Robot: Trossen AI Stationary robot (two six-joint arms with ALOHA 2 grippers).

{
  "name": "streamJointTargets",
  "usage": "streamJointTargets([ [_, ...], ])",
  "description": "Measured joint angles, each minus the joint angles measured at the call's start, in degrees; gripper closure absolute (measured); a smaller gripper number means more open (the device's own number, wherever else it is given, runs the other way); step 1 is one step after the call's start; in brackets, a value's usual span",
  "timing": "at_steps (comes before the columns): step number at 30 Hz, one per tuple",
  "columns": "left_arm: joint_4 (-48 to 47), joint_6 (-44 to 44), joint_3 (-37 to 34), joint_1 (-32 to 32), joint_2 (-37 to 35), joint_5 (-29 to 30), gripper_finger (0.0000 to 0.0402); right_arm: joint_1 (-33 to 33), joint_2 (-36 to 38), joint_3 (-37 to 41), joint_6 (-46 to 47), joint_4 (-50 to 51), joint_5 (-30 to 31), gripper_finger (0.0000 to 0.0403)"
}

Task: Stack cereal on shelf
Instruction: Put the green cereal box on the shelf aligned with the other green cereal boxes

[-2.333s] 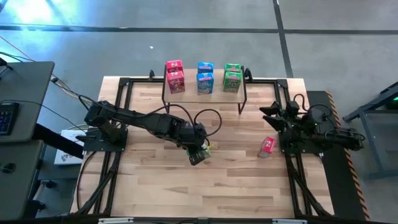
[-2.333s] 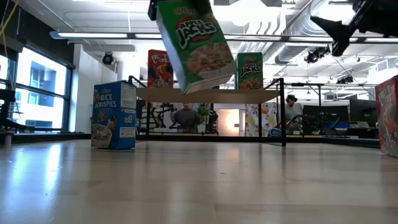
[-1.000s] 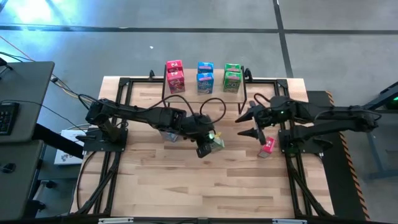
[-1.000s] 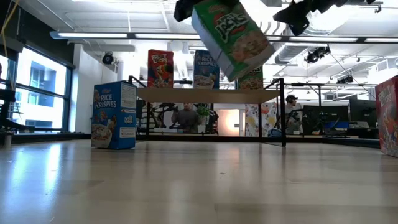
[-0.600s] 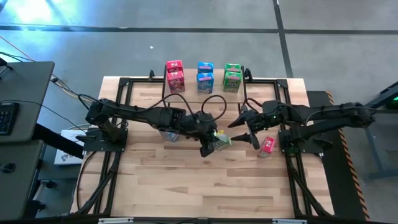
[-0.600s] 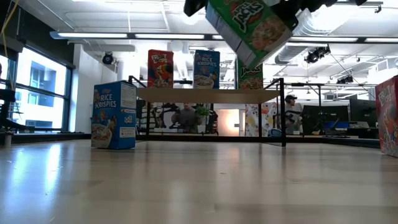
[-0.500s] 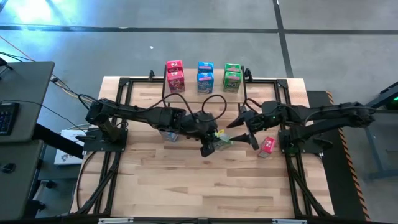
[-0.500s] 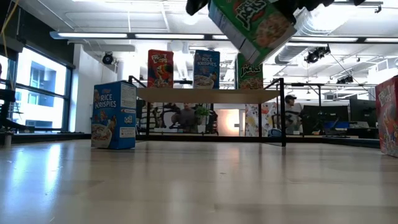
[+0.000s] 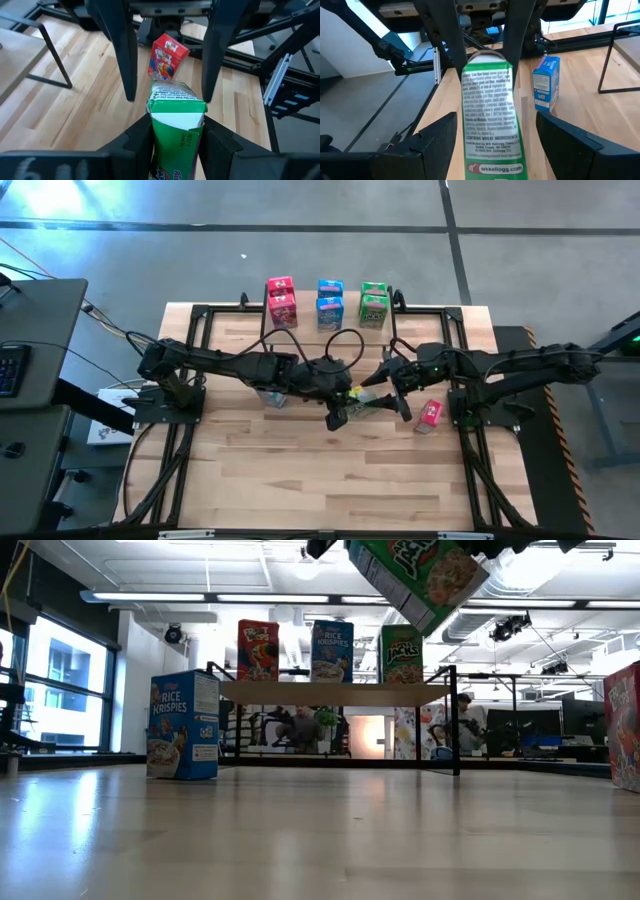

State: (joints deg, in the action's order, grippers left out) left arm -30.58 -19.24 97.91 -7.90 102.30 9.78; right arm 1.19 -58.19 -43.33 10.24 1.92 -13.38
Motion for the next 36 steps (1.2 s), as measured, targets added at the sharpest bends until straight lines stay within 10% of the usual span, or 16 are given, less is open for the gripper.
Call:
streamJointTargets([
  [29,3.01,1.90,0.00,0.06,0.00,-0.33,0.0280,0.00,-0.74,0.00,5.69,0.46,-0.44,0.0141],
  [36,2.90,1.88,0.00,0.06,0.00,-0.37,0.0280,0.00,-0.74,0.00,6.68,0.48,-0.76,0.0195],
])
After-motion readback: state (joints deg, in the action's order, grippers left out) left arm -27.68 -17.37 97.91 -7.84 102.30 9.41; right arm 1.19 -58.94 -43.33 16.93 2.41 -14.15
